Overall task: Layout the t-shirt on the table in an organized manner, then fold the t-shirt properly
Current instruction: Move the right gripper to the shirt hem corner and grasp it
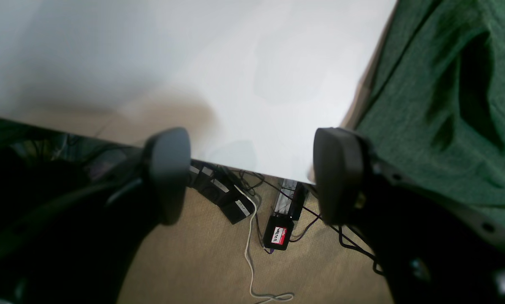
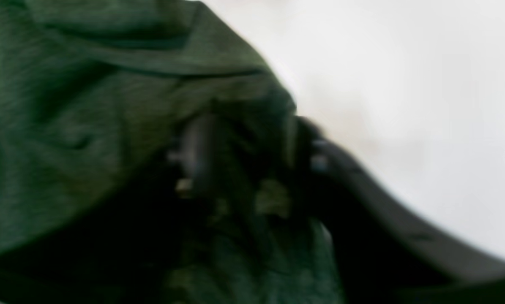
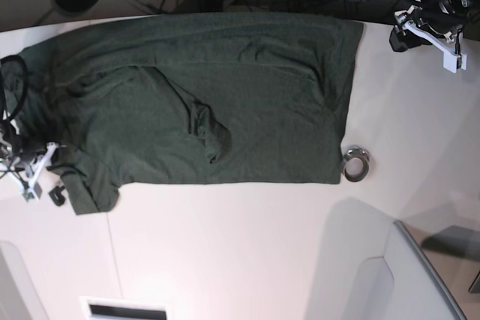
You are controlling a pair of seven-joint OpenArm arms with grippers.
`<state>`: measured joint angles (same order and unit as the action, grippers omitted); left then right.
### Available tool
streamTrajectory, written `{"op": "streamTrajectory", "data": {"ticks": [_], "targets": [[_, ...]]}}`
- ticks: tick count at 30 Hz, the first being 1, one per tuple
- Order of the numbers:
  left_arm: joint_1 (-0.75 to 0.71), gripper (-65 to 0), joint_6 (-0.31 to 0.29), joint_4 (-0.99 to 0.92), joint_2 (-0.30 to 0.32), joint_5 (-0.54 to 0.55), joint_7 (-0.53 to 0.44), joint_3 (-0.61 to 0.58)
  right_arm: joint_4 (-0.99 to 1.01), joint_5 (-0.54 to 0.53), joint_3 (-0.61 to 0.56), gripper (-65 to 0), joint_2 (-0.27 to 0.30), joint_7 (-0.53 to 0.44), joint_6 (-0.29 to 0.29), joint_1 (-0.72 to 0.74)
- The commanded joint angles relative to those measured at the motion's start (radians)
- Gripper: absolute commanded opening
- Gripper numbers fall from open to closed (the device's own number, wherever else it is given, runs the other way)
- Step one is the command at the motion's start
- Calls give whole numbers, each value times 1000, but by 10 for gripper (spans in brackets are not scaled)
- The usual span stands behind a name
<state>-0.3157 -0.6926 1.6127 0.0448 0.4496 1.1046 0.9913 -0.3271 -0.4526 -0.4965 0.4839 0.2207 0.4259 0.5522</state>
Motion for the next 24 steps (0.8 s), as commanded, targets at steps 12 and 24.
{"op": "streamTrajectory", "data": {"ticks": [12, 24], "targets": [[6, -216, -6, 27, 23, 8, -13, -87, -54, 10, 8, -641, 22, 21, -12, -21], [28, -216, -6, 53, 34, 8, -13, -174, -482, 16, 338, -642, 74, 234, -14, -223]]}}
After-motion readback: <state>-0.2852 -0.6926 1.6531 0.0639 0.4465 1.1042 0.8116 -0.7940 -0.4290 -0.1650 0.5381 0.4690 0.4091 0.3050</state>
